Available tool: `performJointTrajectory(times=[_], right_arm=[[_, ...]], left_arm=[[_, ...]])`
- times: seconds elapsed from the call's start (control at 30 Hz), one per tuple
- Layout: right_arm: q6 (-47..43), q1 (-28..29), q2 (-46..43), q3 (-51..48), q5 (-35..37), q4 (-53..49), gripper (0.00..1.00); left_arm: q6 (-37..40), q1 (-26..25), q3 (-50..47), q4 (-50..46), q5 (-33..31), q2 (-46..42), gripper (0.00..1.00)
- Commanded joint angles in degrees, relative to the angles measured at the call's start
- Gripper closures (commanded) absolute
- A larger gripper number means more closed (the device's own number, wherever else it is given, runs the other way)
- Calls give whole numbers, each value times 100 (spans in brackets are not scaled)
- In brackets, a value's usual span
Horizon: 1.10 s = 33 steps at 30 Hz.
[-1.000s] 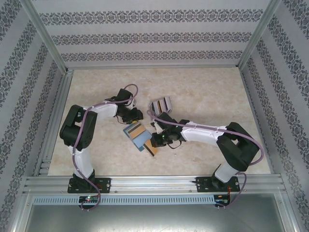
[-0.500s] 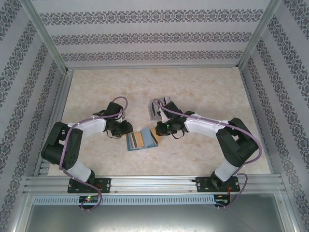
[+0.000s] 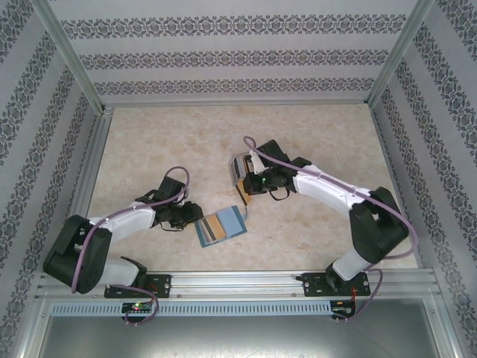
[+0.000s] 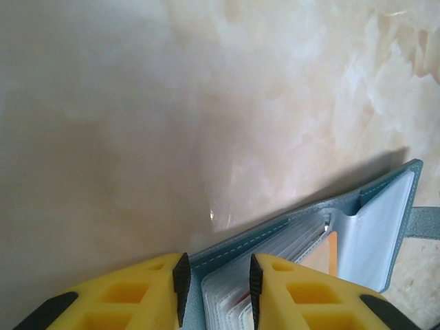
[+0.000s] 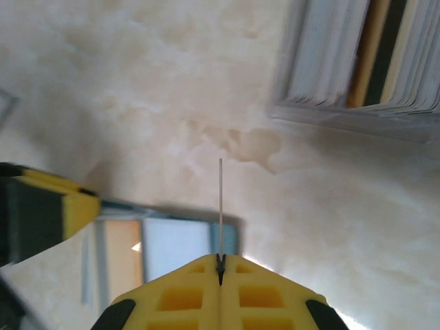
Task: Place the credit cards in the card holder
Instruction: Rotate the card holder at the center of the table.
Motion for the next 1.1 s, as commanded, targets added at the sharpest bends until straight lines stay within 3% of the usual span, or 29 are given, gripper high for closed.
performJointTrajectory(times=[0.0, 0.2, 0.37, 0.67, 1.07], right_arm=[[-51, 41, -662, -306, -759, -523, 99], [58, 744, -1333, -1467, -827, -754, 99], [46, 955, -1267, -1827, -830, -1065, 99], [491, 1252, -677, -1759, -738, -406, 100], [640, 1226, -265, -1110, 1008, -144, 100]], left_arm=[[-316, -124, -353, -513, -370, -173, 66], [-47, -114, 167, -985, -755, -94, 65], [144, -115, 649, -1078, -715, 365, 65], [150, -114, 679, -1174, -776, 252, 65], [106, -114, 412, -1346, -834, -158, 65]])
